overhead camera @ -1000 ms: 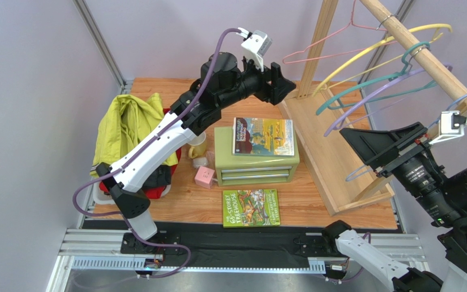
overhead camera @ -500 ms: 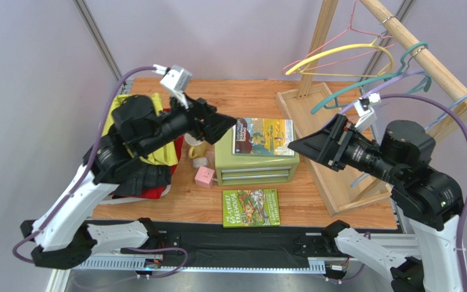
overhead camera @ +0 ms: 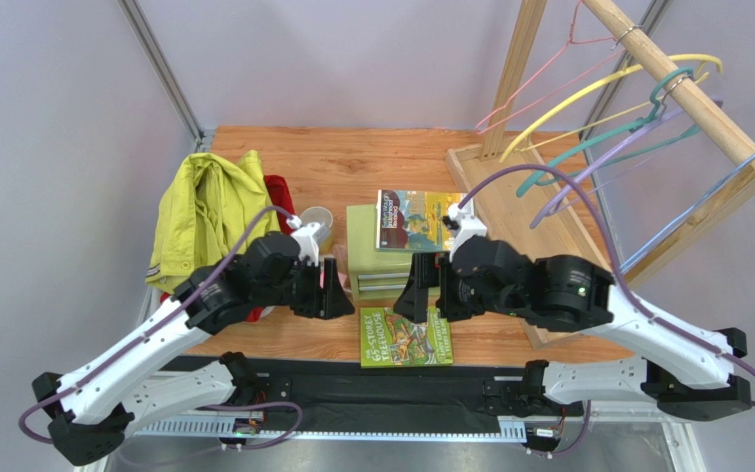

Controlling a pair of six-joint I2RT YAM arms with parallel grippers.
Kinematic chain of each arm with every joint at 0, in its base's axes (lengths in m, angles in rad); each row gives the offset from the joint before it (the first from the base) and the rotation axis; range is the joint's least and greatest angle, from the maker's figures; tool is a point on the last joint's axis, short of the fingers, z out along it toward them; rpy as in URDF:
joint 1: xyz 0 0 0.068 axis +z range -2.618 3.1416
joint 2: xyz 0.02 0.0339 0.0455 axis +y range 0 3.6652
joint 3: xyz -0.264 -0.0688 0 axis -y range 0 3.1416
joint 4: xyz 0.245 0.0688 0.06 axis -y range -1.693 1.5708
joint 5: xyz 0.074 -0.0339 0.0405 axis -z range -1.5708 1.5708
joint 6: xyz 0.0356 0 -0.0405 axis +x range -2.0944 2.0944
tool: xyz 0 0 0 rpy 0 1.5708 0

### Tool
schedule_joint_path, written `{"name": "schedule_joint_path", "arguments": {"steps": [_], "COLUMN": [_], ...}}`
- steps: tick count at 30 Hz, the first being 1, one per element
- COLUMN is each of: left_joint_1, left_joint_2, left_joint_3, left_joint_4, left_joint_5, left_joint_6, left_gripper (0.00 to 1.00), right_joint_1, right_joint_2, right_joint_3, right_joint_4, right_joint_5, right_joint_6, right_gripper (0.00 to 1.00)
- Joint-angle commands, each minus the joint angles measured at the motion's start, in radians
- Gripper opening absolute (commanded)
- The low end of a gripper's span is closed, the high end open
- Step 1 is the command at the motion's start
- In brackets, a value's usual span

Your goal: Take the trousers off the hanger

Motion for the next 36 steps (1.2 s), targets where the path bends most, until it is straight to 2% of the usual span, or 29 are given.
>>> {"name": "schedule_joint_path", "arguments": {"steps": [1, 7, 9, 10, 14, 17, 20, 21, 22, 24, 26, 28, 30, 36], "left_joint_1": [-0.019, -0.036, -0.065, -0.082, -0.157, -0.197, -0.197, -0.197, -0.197, -0.197, -0.197, -0.197, -0.197, -0.203], "left_joint_2": [-0.003, 0.012, 0.043, 0.058, 0.178, 0.230, 0.239, 0.239, 0.238, 0.255, 0.278, 0.293, 0.293, 0.233], "left_joint_3": [-0.124, -0.293, -0.337, -0.347, -0.377, -0.391, -0.458, -0.478, -0.495, -0.515, -0.508, -0.505, -0.514, -0.607], "left_joint_4": [-0.039, 0.070, 0.156, 0.180, 0.288, 0.317, 0.401, 0.427, 0.487, 0.504, 0.504, 0.477, 0.478, 0.642], "left_joint_5": [0.045, -0.006, -0.004, -0.022, -0.059, -0.102, -0.101, -0.102, -0.107, -0.117, -0.125, -0.142, -0.154, -0.196], "left_joint_6": [-0.134, -0.225, -0.271, -0.279, -0.346, -0.374, -0.411, -0.421, -0.427, -0.431, -0.420, -0.429, -0.426, -0.446], "left_gripper": [0.58, 0.63, 0.65, 0.69, 0.71, 0.70, 0.64, 0.58, 0.56, 0.55, 0.56, 0.63, 0.64, 0.62], "right_joint_1": [0.042, 0.085, 0.085, 0.084, 0.078, 0.075, 0.065, 0.062, 0.061, 0.056, 0.056, 0.049, 0.047, 0.039], "right_joint_2": [-0.002, 0.018, -0.011, -0.020, -0.103, -0.172, -0.247, -0.264, -0.289, -0.312, -0.314, -0.298, -0.266, -0.254], "right_joint_3": [-0.177, -0.417, -0.493, -0.518, -0.650, -0.736, -0.842, -0.865, -0.908, -0.940, -0.978, -0.994, -1.009, -1.081], "right_joint_4": [-0.037, 0.009, 0.034, 0.058, 0.143, 0.187, 0.256, 0.270, 0.298, 0.330, 0.348, 0.358, 0.371, 0.451], "right_joint_5": [0.163, 0.214, 0.238, 0.245, 0.252, 0.258, 0.263, 0.260, 0.258, 0.251, 0.257, 0.251, 0.249, 0.289], "right_joint_6": [0.105, 0.254, 0.270, 0.285, 0.329, 0.333, 0.342, 0.351, 0.359, 0.365, 0.375, 0.376, 0.362, 0.372], "right_gripper": [0.93, 0.91, 0.93, 0.95, 0.95, 0.90, 0.80, 0.75, 0.73, 0.66, 0.65, 0.71, 0.75, 0.71]}}
